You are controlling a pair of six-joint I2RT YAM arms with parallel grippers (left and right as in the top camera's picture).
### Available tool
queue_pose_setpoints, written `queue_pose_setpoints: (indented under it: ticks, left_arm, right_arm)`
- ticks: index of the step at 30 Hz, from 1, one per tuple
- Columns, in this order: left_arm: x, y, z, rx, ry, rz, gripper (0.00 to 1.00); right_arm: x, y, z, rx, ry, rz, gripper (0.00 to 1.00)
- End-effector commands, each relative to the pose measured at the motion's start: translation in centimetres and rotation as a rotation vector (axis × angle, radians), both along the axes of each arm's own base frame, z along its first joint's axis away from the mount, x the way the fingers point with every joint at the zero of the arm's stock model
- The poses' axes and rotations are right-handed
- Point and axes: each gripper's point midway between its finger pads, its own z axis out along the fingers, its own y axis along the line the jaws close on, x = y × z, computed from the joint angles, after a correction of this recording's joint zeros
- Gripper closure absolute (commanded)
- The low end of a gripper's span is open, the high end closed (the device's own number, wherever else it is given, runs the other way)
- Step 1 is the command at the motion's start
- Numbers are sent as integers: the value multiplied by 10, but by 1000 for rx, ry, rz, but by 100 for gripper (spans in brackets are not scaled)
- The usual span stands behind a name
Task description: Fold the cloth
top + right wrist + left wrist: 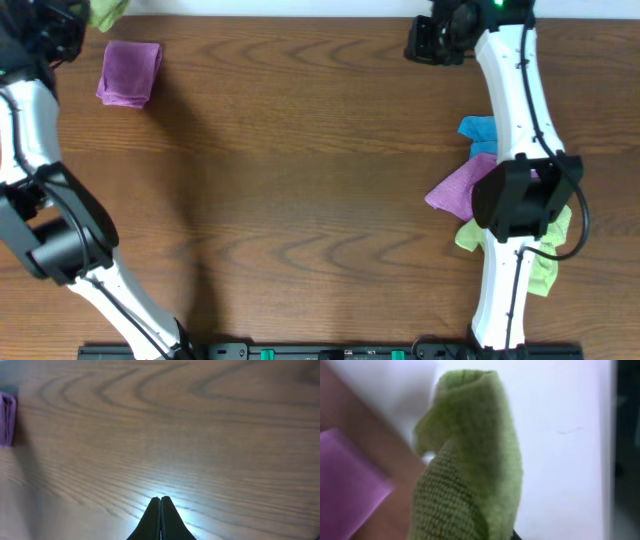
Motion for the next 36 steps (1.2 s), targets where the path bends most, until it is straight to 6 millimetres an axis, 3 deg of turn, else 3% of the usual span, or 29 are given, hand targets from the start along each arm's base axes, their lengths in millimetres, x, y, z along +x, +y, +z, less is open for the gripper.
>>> queue_pose_setpoints:
  ticks: [1, 4, 12, 18, 25, 33, 36]
  left_arm:
    - [7, -3, -44, -156, 65, -8, 94]
    - [15, 1, -59, -154, 45, -8, 94]
    - [9, 39, -91, -172, 81, 75, 94]
    - [2, 30, -111, -283, 183, 76, 94]
    - [6, 13, -118, -340, 208, 55, 94]
    - [11, -11, -174, -434, 281, -2, 94]
    - [10, -6, -175, -419, 276, 3, 94]
  right_arm:
    - [-8, 17, 4, 0, 2, 46, 98]
    - [-15, 22, 1, -4, 32, 56, 99]
    - [-25, 23, -3, -1, 81, 40, 98]
    - [-24, 29, -2, 15, 86, 17, 98]
    - [-27, 45, -1, 14, 78, 48, 98]
    - [-33, 60, -2, 15, 90, 67, 98]
    - [-35, 63, -2, 14, 93, 75, 98]
